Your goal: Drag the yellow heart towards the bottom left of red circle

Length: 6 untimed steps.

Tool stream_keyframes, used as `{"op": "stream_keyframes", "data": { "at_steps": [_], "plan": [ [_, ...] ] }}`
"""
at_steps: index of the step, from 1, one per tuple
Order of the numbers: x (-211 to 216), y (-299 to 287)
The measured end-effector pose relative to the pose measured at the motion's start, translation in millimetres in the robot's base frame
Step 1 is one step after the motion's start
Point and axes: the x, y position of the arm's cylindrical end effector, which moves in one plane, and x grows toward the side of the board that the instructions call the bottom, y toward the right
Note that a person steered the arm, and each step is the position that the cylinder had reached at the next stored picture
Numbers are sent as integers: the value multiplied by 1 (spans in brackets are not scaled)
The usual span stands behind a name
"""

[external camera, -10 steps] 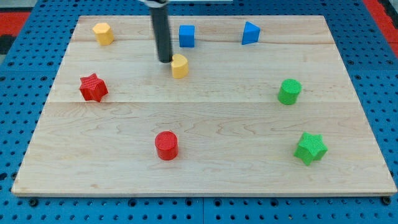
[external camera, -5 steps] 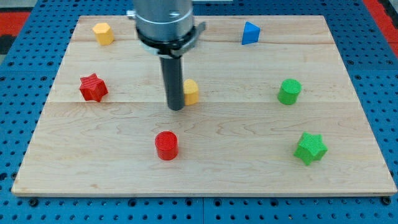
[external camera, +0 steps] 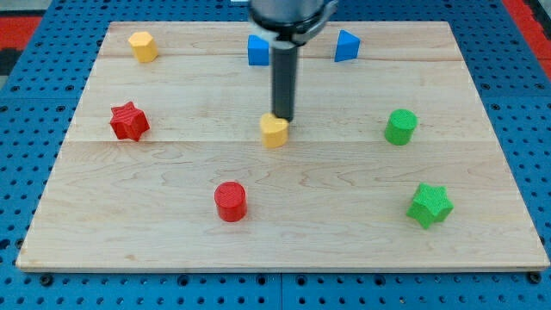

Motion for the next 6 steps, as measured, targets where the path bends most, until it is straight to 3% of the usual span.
{"op": "stream_keyframes", "data": {
  "at_steps": [1, 2, 3, 4, 5, 6],
  "plan": [
    [21, -50],
    [36, -12],
    [-9, -5],
    [14, 51],
    [51, 35],
    [62, -13]
  ]
}}
